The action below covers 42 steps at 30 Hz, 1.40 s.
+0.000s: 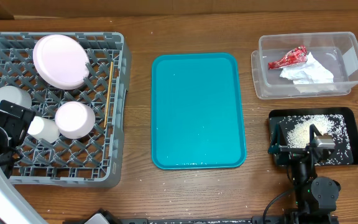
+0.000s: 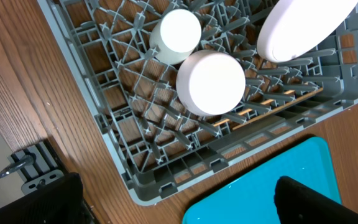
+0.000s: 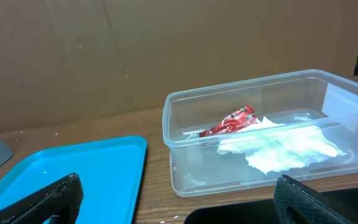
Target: Sort waste into correct bins and load items into the dishwasher
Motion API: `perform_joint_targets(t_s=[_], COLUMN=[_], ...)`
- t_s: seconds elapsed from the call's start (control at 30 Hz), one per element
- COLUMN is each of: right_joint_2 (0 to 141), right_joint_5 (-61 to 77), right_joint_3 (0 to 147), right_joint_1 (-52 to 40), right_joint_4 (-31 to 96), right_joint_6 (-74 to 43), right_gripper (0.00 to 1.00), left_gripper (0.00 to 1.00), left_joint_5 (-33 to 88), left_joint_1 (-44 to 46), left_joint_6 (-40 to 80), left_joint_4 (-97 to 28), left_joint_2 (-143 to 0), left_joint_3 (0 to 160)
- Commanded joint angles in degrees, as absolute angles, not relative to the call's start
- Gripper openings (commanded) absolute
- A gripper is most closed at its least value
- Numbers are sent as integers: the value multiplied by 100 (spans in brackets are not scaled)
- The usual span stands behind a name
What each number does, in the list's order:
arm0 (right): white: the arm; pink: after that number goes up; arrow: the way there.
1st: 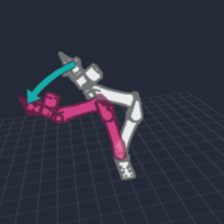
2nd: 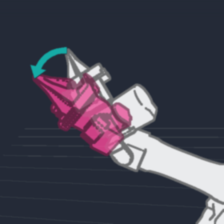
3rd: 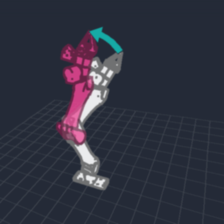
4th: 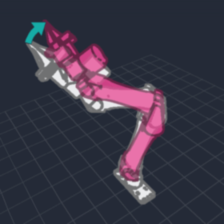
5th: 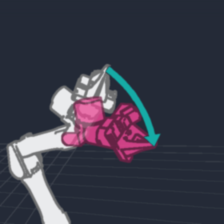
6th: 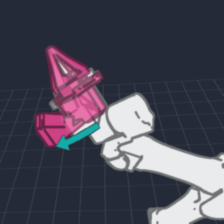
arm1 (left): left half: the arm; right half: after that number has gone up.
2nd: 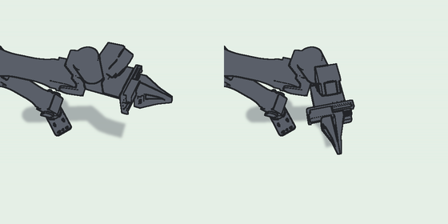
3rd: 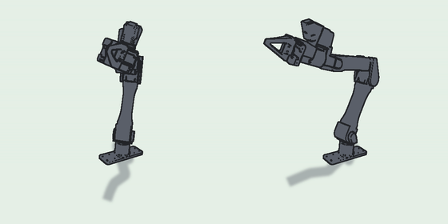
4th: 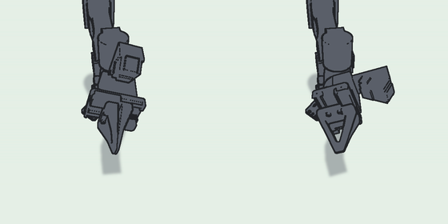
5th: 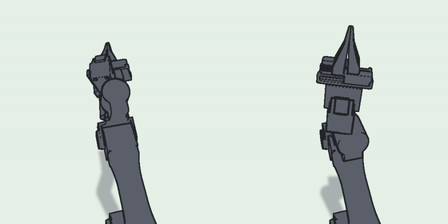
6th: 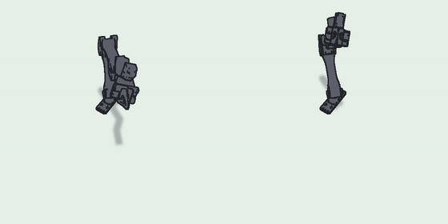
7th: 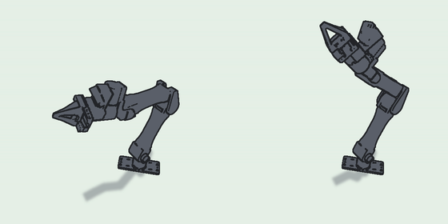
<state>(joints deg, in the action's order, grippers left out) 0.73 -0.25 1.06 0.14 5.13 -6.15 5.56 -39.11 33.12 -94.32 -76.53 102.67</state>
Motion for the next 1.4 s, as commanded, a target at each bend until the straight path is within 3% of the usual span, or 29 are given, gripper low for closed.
perform_joint_targets(t_s=[0.0,0.73,1.03,1.2,1.37], right_joint_2=[16,23,23,23,23], right_joint_5=[-80,-80,-80,-80,-80], right_joint_3=[45,45,45,45,45], right_joint_1=[49,51,51,51,51], right_joint_4=[482,482,482,482,482], right_joint_6=[-574,-574,-574,-574,-574], right_gripper=[100,100,100,100,100], left_gripper=[100,100,100,100,100], left_joint_5=[515,515,-5,-123,-143], left_joint_1=[-3935,-3935,-3889,-3326,-2307], left_joint_6=[3385,3385,3002,2169,1450], left_joint_4=[-9426,-9426,-9620,-9452,-8208], left_joint_2=[-7682,-7682,-7695,-7373,-6643], left_joint_3=[10339,10339,10320,9880,8466])
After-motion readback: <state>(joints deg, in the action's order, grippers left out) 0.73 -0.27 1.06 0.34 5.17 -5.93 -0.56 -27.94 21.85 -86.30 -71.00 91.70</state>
